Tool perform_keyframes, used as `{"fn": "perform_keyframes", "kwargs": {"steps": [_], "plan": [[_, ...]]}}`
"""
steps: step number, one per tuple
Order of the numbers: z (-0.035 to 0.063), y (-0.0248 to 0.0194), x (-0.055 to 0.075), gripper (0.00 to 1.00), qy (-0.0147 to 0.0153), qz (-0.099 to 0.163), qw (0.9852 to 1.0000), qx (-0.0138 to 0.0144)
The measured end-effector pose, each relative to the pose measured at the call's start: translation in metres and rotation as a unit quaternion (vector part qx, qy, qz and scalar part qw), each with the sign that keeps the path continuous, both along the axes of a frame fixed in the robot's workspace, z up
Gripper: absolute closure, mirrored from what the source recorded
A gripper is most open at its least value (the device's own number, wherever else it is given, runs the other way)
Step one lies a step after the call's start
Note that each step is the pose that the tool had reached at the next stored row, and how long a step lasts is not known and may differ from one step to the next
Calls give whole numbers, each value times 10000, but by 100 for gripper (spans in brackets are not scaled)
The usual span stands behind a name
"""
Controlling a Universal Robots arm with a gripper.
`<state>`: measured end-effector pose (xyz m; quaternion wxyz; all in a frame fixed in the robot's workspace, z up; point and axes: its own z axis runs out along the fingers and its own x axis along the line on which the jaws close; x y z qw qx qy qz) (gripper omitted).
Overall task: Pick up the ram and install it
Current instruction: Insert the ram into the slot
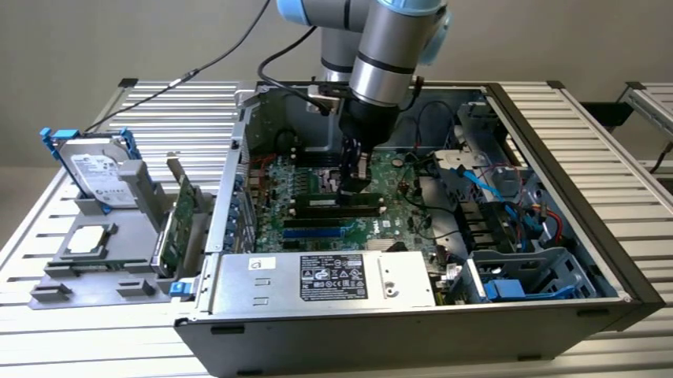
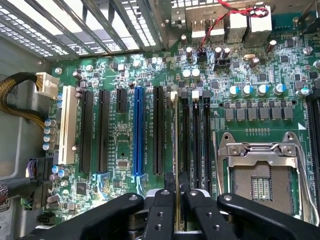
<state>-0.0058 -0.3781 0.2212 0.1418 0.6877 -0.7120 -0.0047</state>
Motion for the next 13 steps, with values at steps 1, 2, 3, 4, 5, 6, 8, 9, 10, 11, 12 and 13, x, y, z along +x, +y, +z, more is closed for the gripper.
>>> {"fn": "perform_keyframes", "kwargs": {"steps": [1, 2, 3, 4, 5, 6, 8, 9, 10, 11, 12, 13], "plan": [[0, 0, 0, 86, -9, 1, 10000, -2], [-1, 0, 1, 86, -13, 1, 10000, -1], [-2, 0, 1, 86, -16, 1, 10000, -1], [-4, 1, 0, 86, -18, 1, 10000, -3], [-10, 1, 0, 86, -20, 0, 10000, -5], [-17, 1, 0, 86, -20, 0, 10000, -8], [-25, 0, -3, 86, -20, 0, 10000, -12], [-25, 0, -3, 86, -20, 1, 10000, -13], [-26, 0, -4, 86, -20, 1, 10000, -13], [-28, 1, -4, 86, -20, 0, 10000, -12], [-29, 1, -5, 86, -20, 0, 10000, -11], [-29, 1, -6, 86, -20, 0, 10000, -11]]}}
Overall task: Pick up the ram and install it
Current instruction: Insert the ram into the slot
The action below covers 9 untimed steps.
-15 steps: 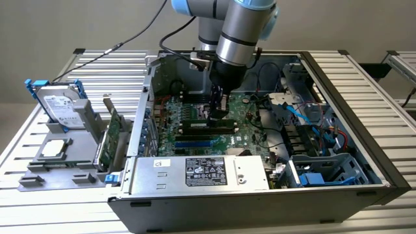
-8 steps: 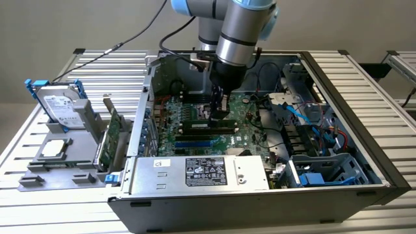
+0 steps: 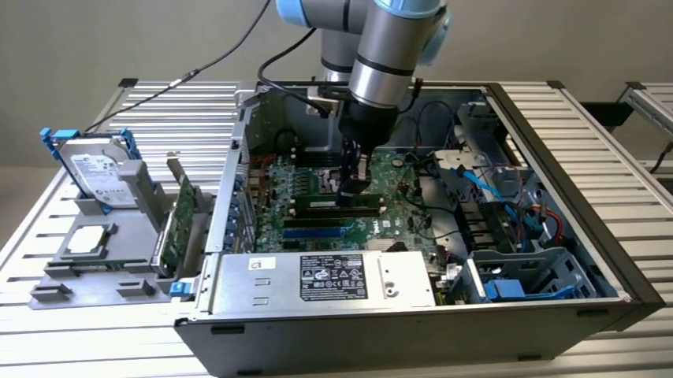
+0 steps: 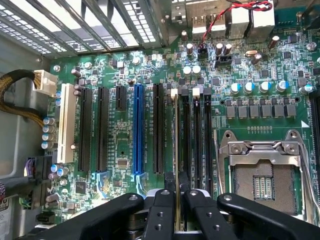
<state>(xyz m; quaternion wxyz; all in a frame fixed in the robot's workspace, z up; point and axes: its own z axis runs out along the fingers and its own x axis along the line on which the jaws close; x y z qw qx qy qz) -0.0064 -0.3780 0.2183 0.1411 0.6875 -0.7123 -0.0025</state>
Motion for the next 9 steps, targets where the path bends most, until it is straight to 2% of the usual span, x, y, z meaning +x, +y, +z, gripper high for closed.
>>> {"fn": "perform_keyframes", "kwargs": {"steps": [9], "plan": [[-14, 2, -7, 86, 0, -3, 10000, 0]]}}
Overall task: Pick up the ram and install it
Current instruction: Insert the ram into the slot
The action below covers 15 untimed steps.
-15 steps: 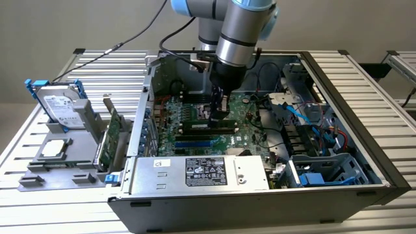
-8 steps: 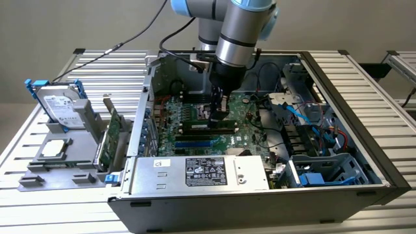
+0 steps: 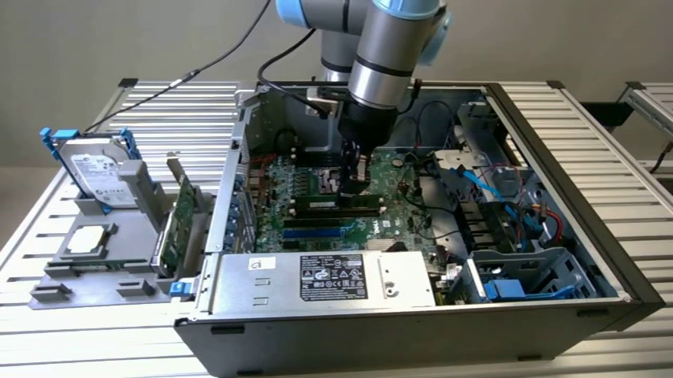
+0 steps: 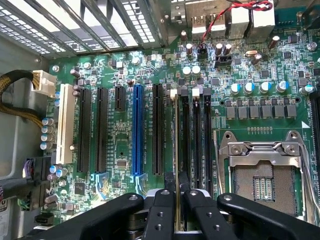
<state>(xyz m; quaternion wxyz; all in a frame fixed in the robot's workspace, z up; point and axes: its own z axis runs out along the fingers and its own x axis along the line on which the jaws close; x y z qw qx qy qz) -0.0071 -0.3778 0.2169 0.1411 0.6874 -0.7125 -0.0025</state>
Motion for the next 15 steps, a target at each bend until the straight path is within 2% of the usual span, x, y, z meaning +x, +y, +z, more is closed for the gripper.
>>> {"fn": "perform_keyframes", "kwargs": {"steps": [15], "plan": [[-34, 7, 0, 86, 0, 0, 10000, -1]]}}
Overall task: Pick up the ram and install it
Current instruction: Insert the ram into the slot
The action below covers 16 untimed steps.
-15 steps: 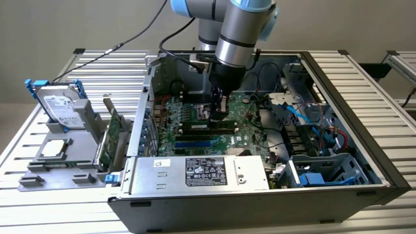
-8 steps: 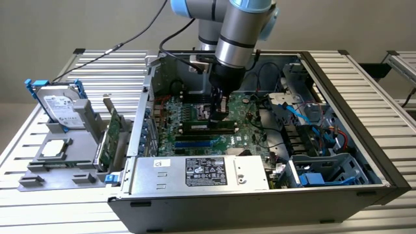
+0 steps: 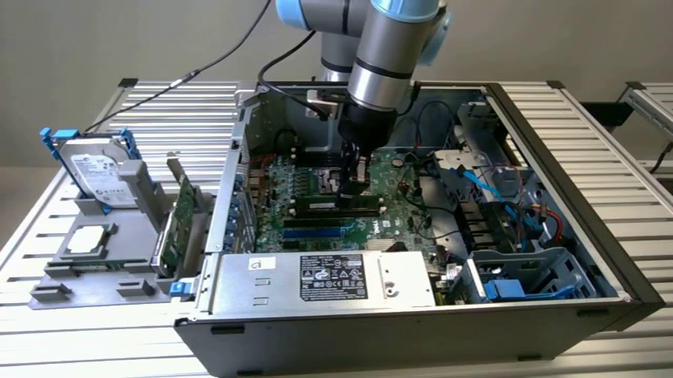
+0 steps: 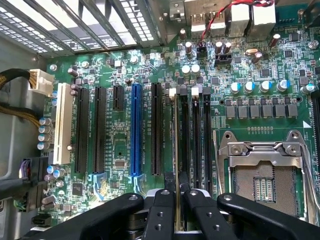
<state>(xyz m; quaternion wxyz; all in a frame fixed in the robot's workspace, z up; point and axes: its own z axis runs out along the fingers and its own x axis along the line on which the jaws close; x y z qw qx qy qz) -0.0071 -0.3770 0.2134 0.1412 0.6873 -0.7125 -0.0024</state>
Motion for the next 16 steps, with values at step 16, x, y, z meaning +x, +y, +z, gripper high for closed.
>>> {"fn": "perform_keyframes", "kwargs": {"steps": [16], "plan": [[-58, 33, -14, 86, 0, -40, 10000, -1]]}}
